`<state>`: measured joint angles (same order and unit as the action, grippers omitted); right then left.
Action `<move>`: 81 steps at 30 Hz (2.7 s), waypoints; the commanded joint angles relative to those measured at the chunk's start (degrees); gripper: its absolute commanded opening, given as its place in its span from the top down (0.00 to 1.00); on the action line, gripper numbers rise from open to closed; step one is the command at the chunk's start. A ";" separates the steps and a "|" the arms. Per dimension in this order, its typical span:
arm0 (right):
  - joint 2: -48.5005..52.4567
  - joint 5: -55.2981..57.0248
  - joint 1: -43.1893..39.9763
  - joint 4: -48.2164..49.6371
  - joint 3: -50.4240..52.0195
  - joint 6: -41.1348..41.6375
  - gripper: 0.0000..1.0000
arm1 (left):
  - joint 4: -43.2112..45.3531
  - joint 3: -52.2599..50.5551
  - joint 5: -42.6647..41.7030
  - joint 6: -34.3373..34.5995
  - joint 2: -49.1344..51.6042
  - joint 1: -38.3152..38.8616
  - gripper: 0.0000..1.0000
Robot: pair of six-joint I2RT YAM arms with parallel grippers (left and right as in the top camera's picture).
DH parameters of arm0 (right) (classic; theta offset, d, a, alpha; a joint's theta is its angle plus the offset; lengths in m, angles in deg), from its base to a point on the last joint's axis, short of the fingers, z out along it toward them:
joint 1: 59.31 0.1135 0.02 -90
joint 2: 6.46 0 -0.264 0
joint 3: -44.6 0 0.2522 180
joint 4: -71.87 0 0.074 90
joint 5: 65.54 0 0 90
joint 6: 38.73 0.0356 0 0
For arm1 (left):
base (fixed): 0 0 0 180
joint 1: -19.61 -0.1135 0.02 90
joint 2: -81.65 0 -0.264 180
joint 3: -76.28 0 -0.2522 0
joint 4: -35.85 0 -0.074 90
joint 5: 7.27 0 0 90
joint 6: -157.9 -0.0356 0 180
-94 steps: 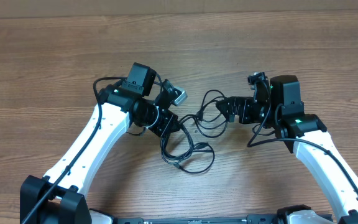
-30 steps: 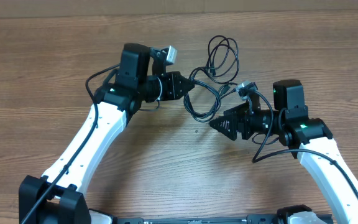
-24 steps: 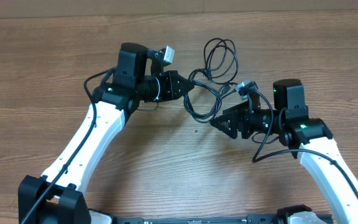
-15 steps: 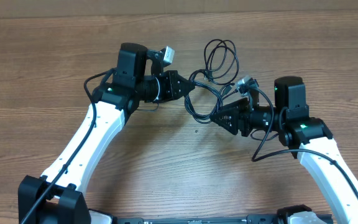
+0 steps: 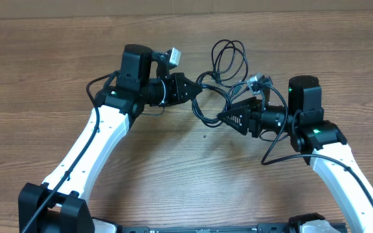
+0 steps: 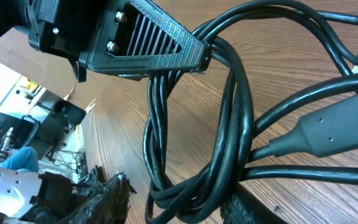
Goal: Untangle cables
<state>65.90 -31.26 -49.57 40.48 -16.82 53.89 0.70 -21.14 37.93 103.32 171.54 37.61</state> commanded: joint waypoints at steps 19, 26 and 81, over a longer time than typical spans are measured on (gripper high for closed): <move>-0.94 -2.23 0.00 7.91 -1.49 7.89 0.54 | -3.48 0.17 10.23 -6.14 -1.07 0.02 0.96; -0.87 4.70 0.00 7.96 -1.49 5.25 0.49 | -3.65 0.17 2.51 -10.16 -1.07 0.02 0.96; 4.59 6.78 6.67 6.43 -1.49 1.42 0.96 | -2.69 0.17 3.48 -10.21 -1.07 -0.15 0.69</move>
<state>70.77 -21.30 -43.89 46.89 -16.82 55.90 -2.62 -21.14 37.48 94.19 171.54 38.01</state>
